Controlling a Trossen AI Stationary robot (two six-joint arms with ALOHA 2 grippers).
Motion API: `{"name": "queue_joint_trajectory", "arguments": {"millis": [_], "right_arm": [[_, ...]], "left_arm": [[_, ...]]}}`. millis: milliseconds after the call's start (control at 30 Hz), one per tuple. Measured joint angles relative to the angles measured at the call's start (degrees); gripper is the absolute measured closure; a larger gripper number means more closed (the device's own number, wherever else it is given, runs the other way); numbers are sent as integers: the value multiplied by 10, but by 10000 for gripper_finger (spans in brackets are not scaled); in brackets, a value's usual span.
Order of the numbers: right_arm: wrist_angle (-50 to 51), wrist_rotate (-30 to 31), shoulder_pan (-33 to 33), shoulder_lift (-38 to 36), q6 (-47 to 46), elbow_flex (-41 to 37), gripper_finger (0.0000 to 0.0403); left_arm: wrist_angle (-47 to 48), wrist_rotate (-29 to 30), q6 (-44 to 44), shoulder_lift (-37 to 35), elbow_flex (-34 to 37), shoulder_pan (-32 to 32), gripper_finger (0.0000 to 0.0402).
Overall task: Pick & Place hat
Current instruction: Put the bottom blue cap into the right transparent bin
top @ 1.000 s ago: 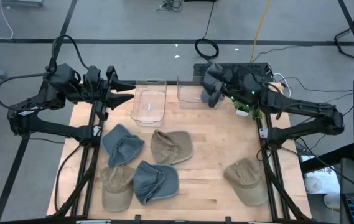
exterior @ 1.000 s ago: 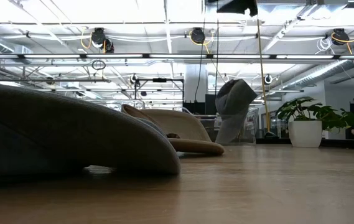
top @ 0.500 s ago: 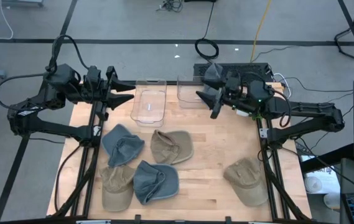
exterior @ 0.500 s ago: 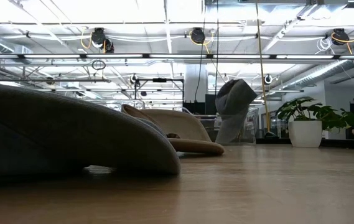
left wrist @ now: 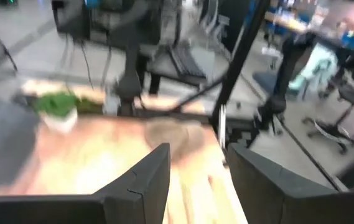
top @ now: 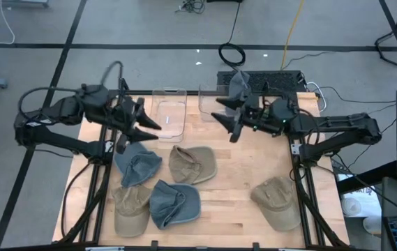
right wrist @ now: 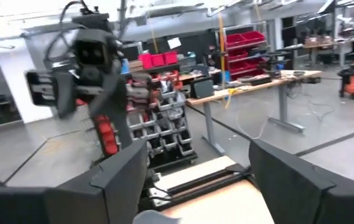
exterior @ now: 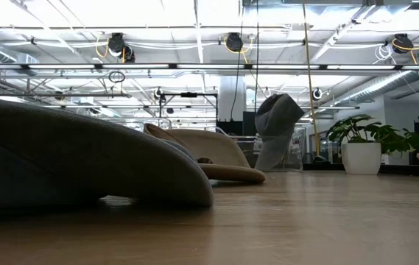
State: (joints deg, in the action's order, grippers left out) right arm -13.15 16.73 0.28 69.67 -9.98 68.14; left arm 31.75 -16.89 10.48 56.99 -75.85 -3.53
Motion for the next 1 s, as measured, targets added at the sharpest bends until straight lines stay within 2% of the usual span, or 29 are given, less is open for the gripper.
{"name": "queue_joint_trajectory", "arguments": {"millis": [233, 467, 733, 1000], "right_arm": [[1, 55, 51, 42, 35, 49, 133], [1, 102, 89, 45, 49, 70, 132], [11, 103, 128, 45, 51, 72, 130], [28, 101, 158, 30, 51, 72, 129]], "left_arm": [[61, 0, 53, 5, 0, 58, 231], [67, 8, 119, 26, 0, 132, 231], [66, 50, 237, 75, 0, 213, 231], [66, 90, 396, 131, 0, 281, 231]]}}
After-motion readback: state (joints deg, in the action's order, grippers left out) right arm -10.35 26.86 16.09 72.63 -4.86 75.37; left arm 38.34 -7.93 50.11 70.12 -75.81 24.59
